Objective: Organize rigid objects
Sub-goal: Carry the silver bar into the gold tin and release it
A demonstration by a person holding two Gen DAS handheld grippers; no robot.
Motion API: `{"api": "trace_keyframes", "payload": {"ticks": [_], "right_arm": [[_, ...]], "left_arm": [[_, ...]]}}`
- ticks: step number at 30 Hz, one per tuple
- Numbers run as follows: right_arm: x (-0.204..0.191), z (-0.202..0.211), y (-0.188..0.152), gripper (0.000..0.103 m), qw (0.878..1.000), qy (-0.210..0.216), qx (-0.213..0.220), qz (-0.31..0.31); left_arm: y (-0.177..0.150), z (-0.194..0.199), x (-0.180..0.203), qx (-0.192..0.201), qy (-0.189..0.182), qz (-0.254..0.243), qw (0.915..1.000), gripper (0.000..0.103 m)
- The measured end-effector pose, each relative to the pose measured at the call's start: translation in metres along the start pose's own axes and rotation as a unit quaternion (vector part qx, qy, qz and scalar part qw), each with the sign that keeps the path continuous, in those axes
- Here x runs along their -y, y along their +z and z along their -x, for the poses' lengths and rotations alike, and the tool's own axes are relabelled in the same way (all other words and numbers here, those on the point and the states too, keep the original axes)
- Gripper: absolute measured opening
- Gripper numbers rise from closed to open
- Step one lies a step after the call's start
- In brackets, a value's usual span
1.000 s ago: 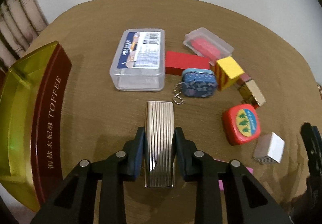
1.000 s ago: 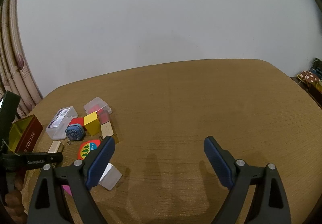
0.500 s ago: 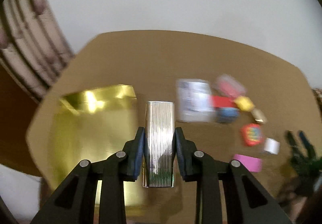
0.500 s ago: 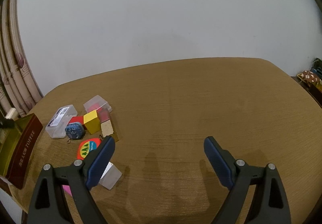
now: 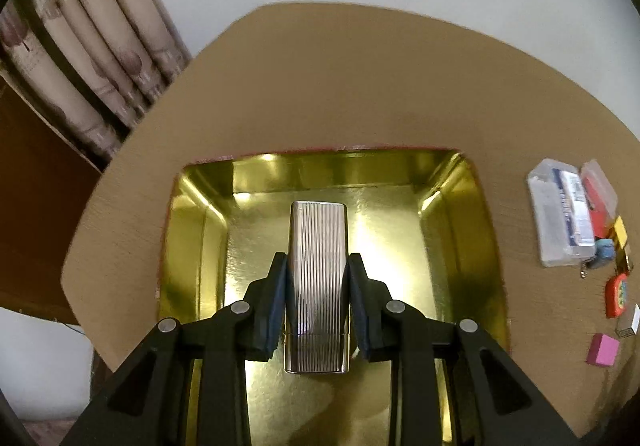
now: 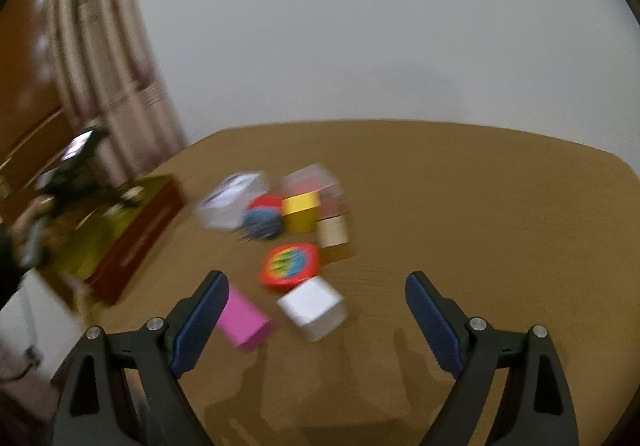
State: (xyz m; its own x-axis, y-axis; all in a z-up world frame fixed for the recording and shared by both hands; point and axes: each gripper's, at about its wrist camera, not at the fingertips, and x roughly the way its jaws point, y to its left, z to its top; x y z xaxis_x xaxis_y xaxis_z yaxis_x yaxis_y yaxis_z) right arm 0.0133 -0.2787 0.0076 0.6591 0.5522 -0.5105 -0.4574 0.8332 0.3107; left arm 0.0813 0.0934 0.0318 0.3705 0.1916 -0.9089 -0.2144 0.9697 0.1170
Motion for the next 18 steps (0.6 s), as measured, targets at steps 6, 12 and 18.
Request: {"api": "trace_keyframes", "payload": {"ticks": [6,12,18], "right_arm": [[-0.033,-0.012,0.010,0.093,0.992,0.088,-0.066,0.060],[-0.082,-0.029,0.016,0.092,0.964,0.158,-0.136,0.165],[-0.097,-0.068,0.016,0.087,0.942,0.140,-0.211,0.220]], "left_arm": [[0.000,-0.006,0.001,-0.002,-0.013,-0.007,0.9999,0.040],[-0.002,0.021,-0.007,0.047,-0.017,0.004,0.9987,0.053],[-0.055,0.091,-0.014,0.085,-0.046,0.053,0.9939,0.072]]}}
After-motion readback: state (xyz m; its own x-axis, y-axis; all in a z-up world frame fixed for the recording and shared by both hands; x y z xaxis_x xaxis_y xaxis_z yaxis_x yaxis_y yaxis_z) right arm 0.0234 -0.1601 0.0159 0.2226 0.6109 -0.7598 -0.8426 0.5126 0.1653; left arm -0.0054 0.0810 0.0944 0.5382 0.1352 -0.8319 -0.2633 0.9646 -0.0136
